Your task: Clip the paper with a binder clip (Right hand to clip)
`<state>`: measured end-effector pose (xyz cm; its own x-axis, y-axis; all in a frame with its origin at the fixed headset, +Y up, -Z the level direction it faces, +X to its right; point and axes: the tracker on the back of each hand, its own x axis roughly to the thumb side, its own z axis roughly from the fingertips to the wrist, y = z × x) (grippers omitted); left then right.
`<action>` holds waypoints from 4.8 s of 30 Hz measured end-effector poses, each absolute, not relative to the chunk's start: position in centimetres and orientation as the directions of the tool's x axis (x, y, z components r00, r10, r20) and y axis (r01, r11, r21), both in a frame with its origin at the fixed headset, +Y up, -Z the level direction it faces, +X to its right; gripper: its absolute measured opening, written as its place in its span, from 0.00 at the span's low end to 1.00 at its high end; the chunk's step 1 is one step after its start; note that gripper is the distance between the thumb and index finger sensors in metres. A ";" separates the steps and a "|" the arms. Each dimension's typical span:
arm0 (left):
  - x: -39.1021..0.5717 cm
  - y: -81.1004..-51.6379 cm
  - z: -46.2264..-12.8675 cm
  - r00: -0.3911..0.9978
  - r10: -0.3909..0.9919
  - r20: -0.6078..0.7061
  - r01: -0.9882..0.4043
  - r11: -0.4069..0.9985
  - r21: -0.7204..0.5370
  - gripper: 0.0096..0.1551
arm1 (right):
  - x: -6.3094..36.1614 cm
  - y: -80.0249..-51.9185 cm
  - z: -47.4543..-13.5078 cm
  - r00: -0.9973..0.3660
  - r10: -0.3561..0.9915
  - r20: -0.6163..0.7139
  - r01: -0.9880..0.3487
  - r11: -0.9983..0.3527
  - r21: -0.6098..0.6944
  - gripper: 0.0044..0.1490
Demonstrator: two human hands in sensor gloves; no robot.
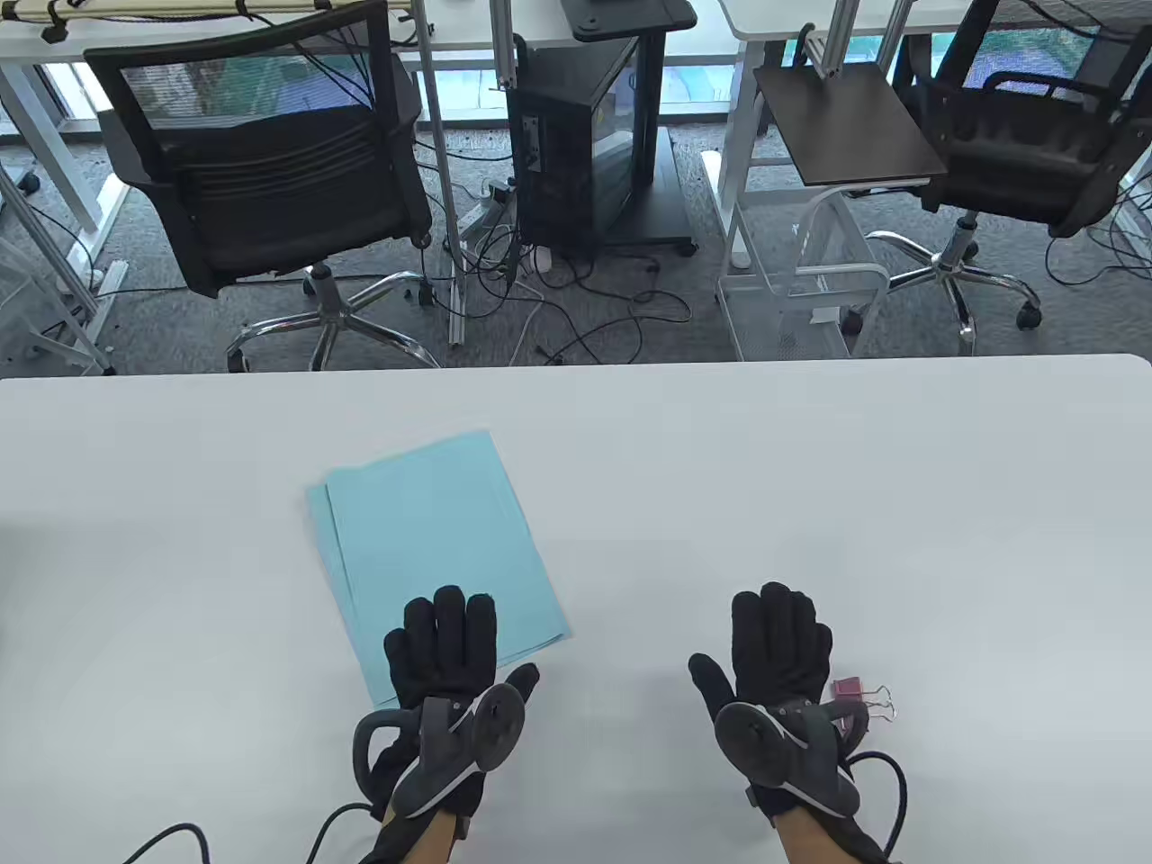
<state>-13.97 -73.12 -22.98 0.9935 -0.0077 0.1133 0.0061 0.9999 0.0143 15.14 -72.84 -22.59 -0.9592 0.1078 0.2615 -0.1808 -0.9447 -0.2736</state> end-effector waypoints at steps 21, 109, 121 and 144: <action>-13.8 -73.3 -23.4 0.993 0.015 0.120 -0.011 0.999 -0.035 0.50 | 15.0 -73.2 -22.7 -0.953 0.126 0.276 -0.192 -0.954 -0.228 0.53; -18.0 -71.8 -26.2 0.229 0.953 0.200 -0.871 0.292 -0.396 0.33 | 17.6 -70.3 -23.3 -0.376 0.797 0.471 -0.877 -0.470 0.095 0.25; -15.2 -70.1 -23.9 0.554 0.764 0.330 -0.799 0.599 -0.048 0.23 | 15.4 -69.0 -21.6 -0.676 0.533 0.509 -0.689 -0.701 -0.181 0.32; -17.0 -68.0 -24.2 0.696 0.645 0.316 -0.679 0.734 -0.001 0.22 | 17.5 -70.0 -22.8 -0.652 0.663 0.367 -0.741 -0.659 -0.127 0.52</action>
